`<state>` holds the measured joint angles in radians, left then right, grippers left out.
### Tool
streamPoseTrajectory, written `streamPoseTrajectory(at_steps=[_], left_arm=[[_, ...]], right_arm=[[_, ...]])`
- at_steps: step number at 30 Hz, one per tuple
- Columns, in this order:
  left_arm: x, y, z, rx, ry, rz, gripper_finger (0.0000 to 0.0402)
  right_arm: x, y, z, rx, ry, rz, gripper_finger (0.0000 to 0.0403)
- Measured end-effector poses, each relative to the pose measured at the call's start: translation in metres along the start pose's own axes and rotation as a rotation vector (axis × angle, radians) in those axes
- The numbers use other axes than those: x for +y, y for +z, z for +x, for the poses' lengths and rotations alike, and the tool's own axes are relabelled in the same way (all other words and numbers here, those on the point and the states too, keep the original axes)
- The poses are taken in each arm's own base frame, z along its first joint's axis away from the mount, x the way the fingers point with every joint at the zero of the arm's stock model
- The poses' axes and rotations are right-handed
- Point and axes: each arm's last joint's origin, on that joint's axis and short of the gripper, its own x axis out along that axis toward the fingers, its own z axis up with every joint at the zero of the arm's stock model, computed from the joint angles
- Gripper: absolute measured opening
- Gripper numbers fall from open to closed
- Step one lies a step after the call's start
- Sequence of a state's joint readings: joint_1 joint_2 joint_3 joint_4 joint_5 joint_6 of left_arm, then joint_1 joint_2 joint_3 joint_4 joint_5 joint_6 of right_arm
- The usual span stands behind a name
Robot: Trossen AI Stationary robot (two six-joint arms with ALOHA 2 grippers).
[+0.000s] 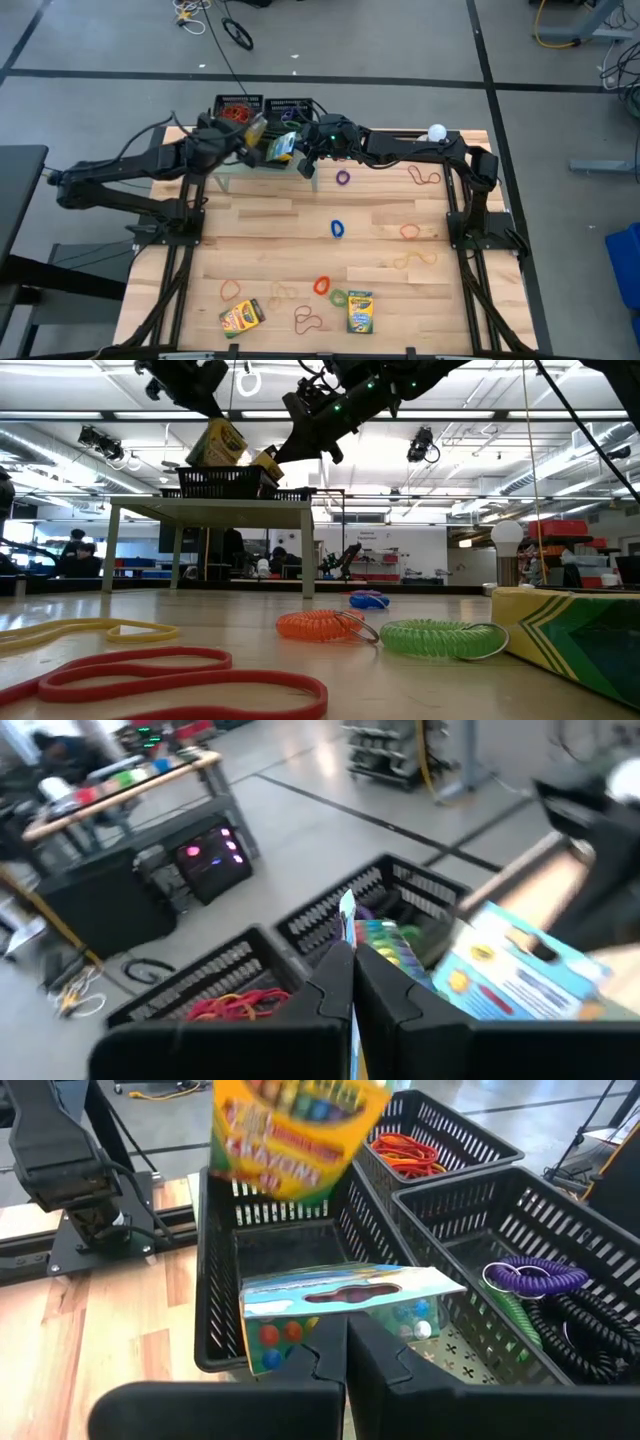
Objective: Pick & Place Office Desk Supplies
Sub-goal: Adjust the crayon box on the bottom black bin on the shelf
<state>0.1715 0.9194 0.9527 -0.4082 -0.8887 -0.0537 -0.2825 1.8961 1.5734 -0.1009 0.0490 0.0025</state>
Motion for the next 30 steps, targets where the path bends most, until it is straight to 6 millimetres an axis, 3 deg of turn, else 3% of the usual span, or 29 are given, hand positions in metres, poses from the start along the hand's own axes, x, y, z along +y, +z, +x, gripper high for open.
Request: streamPoseTrajectory(at_steps=[7,14,30], left_arm=[[0.000,-0.014,0.002,-0.018,0.075,-0.085,0.0003],[-0.003,-0.029,0.004,-0.139,0.036,-0.219,0.0003],[-0.015,-0.075,0.016,-0.194,0.037,-0.287,0.0015]], right_arm=[[0.000,0.000,0.000,0.000,0.000,-0.014,0.0002],[0.000,0.000,0.000,0.000,0.000,-0.018,0.0002],[0.000,0.000,0.000,0.000,0.000,-0.023,0.0002]])
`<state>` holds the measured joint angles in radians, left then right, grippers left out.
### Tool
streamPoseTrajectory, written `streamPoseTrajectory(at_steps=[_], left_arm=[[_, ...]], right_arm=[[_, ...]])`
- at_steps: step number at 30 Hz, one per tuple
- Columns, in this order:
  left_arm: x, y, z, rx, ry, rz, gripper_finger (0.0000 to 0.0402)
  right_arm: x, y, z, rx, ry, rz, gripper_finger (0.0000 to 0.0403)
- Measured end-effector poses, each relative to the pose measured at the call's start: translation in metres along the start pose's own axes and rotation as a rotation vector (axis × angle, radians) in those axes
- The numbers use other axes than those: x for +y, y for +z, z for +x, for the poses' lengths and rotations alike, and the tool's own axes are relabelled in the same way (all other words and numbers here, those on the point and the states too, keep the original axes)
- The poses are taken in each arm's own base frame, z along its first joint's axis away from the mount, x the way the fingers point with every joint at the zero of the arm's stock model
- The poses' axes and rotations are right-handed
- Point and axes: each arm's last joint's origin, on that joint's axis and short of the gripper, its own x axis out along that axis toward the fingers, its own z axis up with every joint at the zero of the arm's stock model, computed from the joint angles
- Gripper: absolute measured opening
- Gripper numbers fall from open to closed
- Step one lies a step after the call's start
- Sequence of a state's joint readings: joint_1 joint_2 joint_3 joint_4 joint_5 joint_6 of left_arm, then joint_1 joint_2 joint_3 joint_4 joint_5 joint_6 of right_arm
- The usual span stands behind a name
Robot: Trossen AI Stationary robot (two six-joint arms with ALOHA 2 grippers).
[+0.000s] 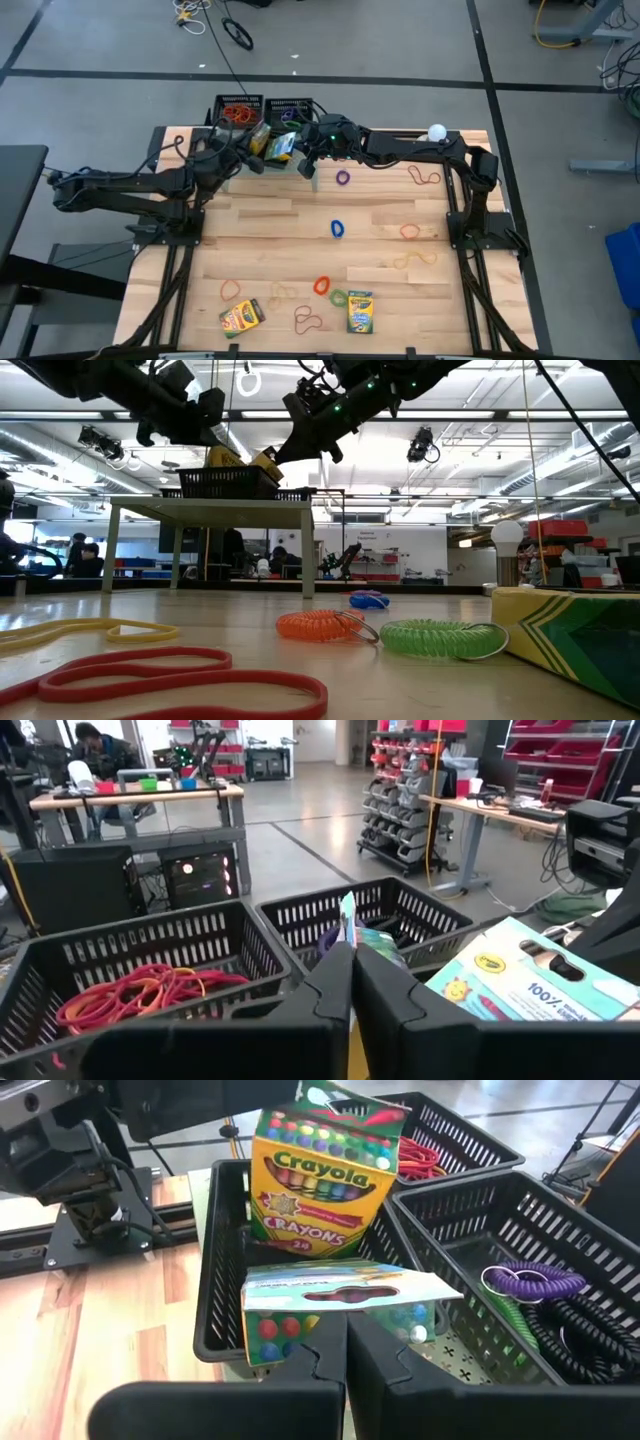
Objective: Pick & Place Office Desk Supplies
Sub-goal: Adjust the crayon box on the bottom black bin on the shelf, then adjust the bottom black bin on the shelf
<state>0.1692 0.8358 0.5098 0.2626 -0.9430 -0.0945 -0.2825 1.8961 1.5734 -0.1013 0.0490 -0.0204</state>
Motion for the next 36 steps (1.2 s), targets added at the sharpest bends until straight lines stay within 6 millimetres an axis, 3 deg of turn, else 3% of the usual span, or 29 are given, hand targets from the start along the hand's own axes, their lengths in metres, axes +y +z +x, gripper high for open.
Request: streamPoseTrajectory(at_steps=[13,21,25,30,36], left_arm=[[-0.001,0.001,-0.007,-0.008,0.018,0.094,0.0137],[0.010,0.017,-0.023,-0.067,-0.040,0.053,0.0210],[0.018,0.024,-0.034,-0.090,-0.064,0.058,0.0234],[0.029,0.019,-0.043,-0.044,-0.089,0.110,0.0214],[0.045,0.003,-0.044,0.071,-0.044,0.157,0.0090]], right_arm=[[0.000,-0.001,0.000,0.008,0.000,0.001,0.0002],[0.000,-0.001,-0.003,0.023,0.000,0.001,0.0003],[0.000,0.004,-0.013,0.032,-0.007,-0.022,0.0022],[-0.001,0.001,-0.020,0.107,-0.018,-0.126,0.0049],[-0.001,-0.003,-0.021,0.152,-0.008,-0.207,0.0012]])
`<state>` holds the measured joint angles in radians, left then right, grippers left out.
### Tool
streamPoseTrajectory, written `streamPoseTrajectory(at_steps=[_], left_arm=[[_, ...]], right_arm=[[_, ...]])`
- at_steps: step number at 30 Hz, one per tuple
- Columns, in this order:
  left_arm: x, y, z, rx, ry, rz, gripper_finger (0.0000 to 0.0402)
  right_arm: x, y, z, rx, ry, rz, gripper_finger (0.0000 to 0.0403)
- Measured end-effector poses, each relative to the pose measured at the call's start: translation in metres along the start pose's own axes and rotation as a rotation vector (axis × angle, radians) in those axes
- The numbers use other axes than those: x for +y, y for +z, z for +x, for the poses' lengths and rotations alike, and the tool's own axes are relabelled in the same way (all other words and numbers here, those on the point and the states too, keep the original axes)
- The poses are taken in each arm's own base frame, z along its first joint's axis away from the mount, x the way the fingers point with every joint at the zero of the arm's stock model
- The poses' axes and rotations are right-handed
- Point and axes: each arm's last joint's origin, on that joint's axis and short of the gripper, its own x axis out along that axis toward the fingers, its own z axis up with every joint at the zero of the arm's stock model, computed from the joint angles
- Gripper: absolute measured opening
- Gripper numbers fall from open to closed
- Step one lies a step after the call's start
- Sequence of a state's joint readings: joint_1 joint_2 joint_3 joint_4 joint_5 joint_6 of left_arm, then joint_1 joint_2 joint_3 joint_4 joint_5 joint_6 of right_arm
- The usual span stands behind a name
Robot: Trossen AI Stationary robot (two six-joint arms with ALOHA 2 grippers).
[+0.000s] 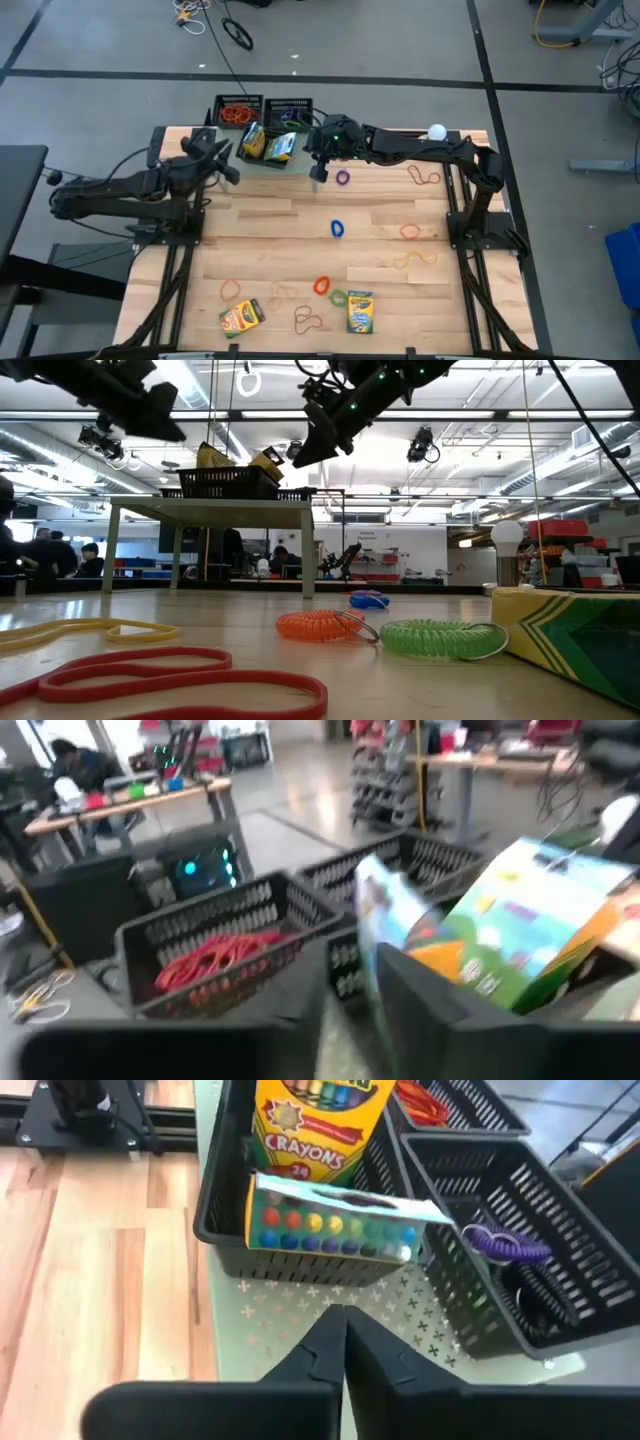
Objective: Pick & Place Office Desk Supplies
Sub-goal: Adjust the bottom black bin on the shelf
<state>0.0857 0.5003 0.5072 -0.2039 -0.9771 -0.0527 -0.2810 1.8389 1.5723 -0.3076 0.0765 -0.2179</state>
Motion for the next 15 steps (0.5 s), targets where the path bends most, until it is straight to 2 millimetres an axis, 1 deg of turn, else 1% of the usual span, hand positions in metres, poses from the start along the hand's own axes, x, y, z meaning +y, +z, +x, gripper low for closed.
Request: streamPoseTrajectory(at_steps=[2,3,4,7,12,15], left_arm=[[0.003,-0.004,0.003,0.034,-0.003,0.009,0.0039],[0.005,-0.006,0.006,0.055,-0.006,0.014,0.0020],[0.007,-0.009,0.008,0.080,-0.007,0.018,0.0012],[0.015,-0.014,0.017,0.145,0.011,0.025,0.0008],[0.028,-0.017,0.031,0.204,-0.019,0.026,0.0006],[0.036,-0.020,0.040,0.241,-0.050,0.022,0.0006]], right_arm=[[0.000,0.001,0.000,-0.008,-0.002,-0.023,0.0006],[0.000,0.001,0.000,-0.013,-0.003,-0.029,0.0008],[-0.002,0.002,0.000,-0.022,-0.006,-0.030,0.0010],[-0.005,0.001,0.001,-0.031,0.014,-0.037,0.0008],[-0.009,0.002,0.004,-0.057,0.008,-0.058,0.0006],[-0.011,0.002,0.003,-0.063,0.032,-0.058,0.0004]])
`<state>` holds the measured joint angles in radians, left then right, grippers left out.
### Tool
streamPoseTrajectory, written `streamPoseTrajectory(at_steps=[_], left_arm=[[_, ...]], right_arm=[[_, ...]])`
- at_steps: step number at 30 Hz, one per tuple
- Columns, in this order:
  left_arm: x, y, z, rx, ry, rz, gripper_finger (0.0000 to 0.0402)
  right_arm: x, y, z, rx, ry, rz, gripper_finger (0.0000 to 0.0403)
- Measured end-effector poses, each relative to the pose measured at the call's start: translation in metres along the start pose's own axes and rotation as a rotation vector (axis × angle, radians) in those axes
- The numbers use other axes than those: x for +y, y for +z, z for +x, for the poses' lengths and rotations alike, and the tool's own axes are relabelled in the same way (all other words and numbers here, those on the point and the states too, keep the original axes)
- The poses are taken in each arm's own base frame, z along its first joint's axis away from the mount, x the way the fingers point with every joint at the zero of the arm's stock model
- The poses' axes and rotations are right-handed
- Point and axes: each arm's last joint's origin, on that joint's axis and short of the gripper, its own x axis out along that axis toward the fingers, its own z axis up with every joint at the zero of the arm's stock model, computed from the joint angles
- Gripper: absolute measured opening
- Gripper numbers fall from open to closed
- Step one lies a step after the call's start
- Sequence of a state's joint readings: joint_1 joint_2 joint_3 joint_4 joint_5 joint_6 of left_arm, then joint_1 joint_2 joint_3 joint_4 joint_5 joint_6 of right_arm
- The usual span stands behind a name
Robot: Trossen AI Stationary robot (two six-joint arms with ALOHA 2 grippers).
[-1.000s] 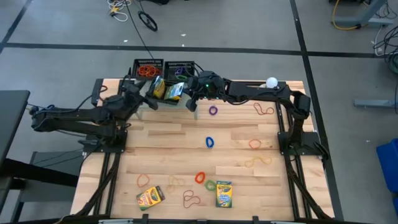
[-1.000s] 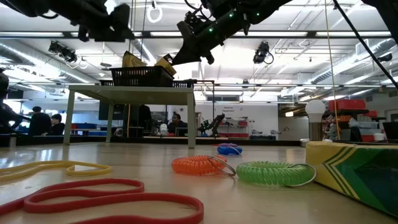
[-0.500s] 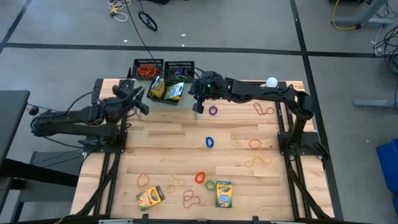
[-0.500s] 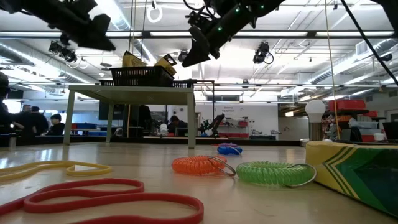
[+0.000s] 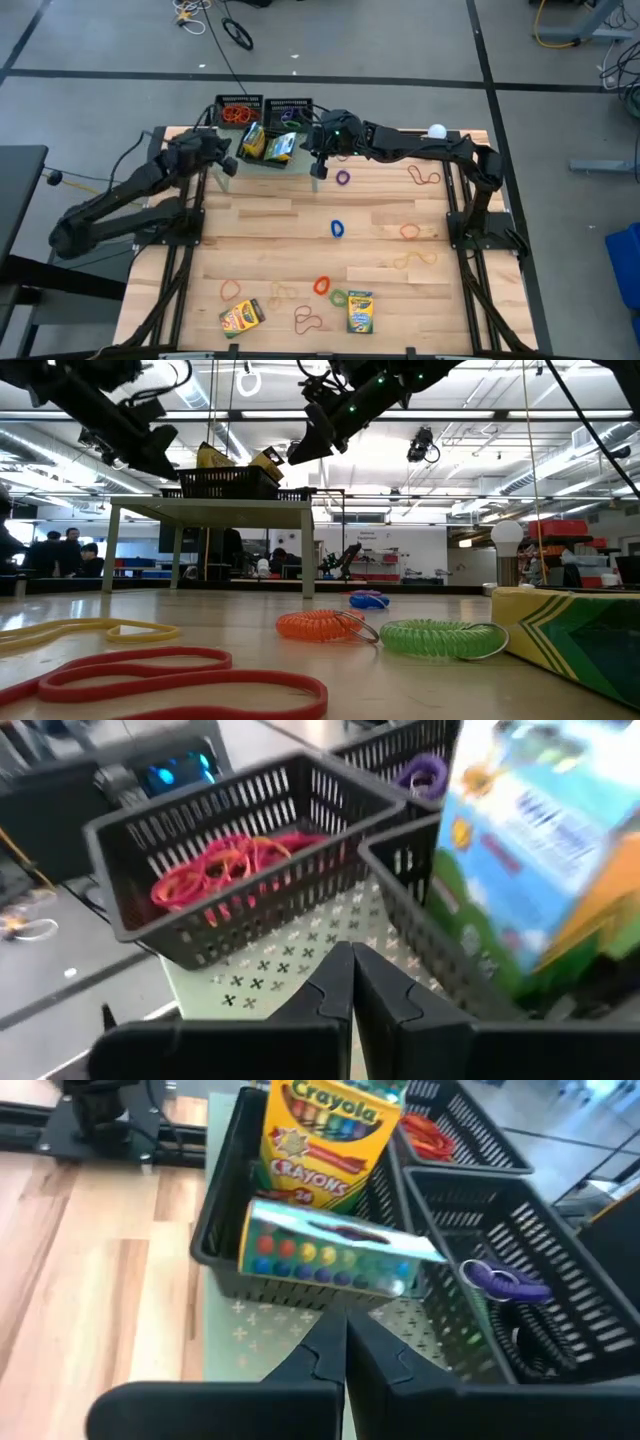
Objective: Pick & Place Office Desk Supplies
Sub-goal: Adjust the bottom black bin on the shelf
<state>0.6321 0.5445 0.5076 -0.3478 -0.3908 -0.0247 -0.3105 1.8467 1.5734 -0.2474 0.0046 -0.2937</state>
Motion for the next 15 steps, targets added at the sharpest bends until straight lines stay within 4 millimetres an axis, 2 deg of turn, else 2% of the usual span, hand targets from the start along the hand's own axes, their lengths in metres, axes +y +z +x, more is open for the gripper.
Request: streamPoseTrajectory(at_steps=[6,15], left_arm=[[0.006,0.000,0.014,0.040,-0.143,-0.026,0.0005],[0.002,-0.003,0.025,0.087,-0.214,-0.023,0.0005]], right_arm=[[-0.001,0.001,0.000,-0.016,0.010,-0.010,0.0004],[-0.001,-0.009,0.012,0.012,0.058,-0.017,0.0003]])
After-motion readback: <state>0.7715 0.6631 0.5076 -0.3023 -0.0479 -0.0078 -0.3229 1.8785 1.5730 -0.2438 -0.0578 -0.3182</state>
